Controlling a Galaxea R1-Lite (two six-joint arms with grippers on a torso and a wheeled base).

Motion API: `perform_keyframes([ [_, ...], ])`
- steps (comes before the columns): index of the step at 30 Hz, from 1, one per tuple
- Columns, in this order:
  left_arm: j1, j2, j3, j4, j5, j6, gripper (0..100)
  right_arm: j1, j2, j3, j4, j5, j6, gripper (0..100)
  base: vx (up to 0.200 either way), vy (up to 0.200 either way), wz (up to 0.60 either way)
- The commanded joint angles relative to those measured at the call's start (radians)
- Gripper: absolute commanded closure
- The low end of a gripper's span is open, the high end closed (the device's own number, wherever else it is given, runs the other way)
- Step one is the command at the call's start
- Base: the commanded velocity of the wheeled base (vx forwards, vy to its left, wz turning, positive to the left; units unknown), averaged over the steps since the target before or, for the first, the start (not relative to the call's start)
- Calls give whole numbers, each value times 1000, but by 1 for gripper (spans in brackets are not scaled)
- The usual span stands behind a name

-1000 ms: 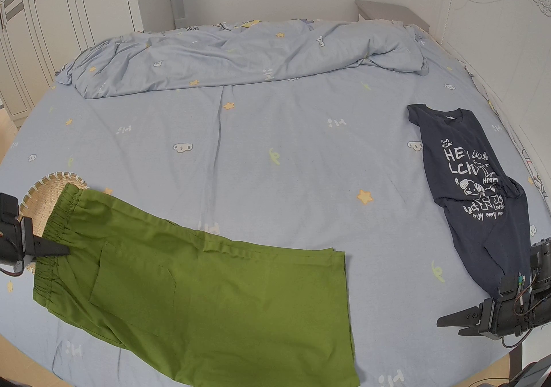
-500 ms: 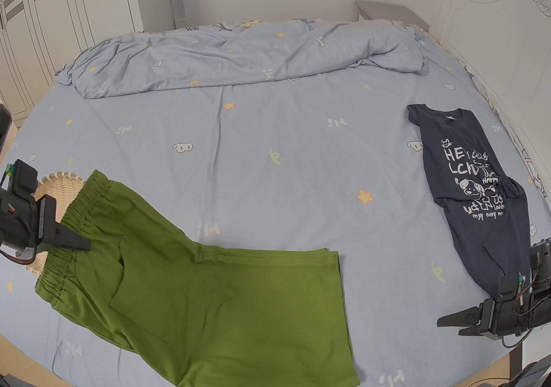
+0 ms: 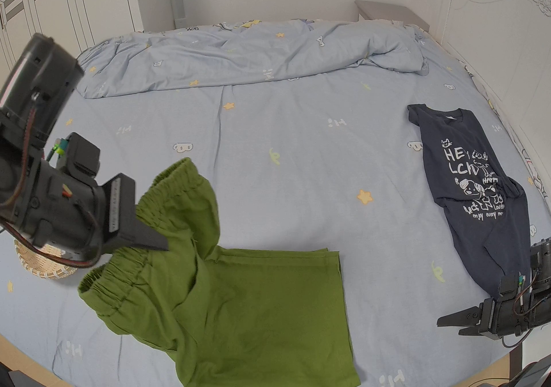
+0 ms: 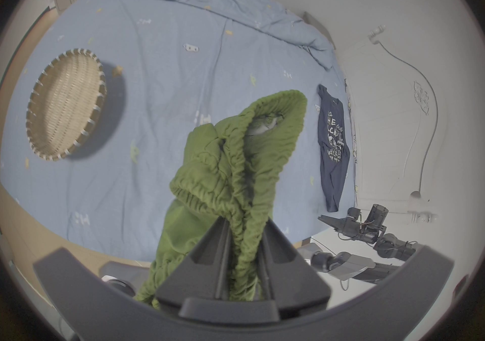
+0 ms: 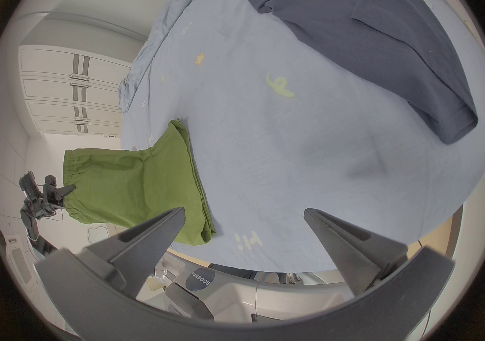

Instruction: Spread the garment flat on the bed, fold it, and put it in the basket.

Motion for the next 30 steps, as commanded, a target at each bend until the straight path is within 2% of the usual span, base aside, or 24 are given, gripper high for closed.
perform_keyframes([
  [1, -112, 105, -26, -6, 17, -79, 100, -2, 2, 2, 0, 1, 0, 0, 0, 0, 0],
  [3, -161, 140, -19, -60, 17, -190, 100, 0, 2, 2, 0, 1, 0, 0, 0, 0, 0],
  [6, -166, 163, -8, -137, 19, -249, 100, 0, 2, 2, 0, -1, 0, 0, 0, 0, 0],
  [13, -166, 174, 92, -285, 33, -298, 100, -6, 3, 2, 0, 1, 0, 0, 0, 0, 0],
  [15, -166, 174, 92, -285, 33, -298, 100, -6, 3, 2, 0, 1, 0, 0, 0, 0, 0],
  [17, -169, 182, 162, -371, 43, -301, 100, -8, 2, 2, 0, 1, 0, 0, 0, 0, 0],
  [25, -198, 200, 215, -502, 77, -315, 100, -8, 2, 2, 0, 1, 0, 0, 0, 0, 0],
  [26, -198, 200, 215, -503, 77, -317, 0, -8, 2, 2, 0, 1, 0, 0, 0, 0, 0],
  [30, -230, 218, 213, -537, 77, -323, 0, -8, 2, 2, 0, 1, 0, 0, 0, 0, 0],
])
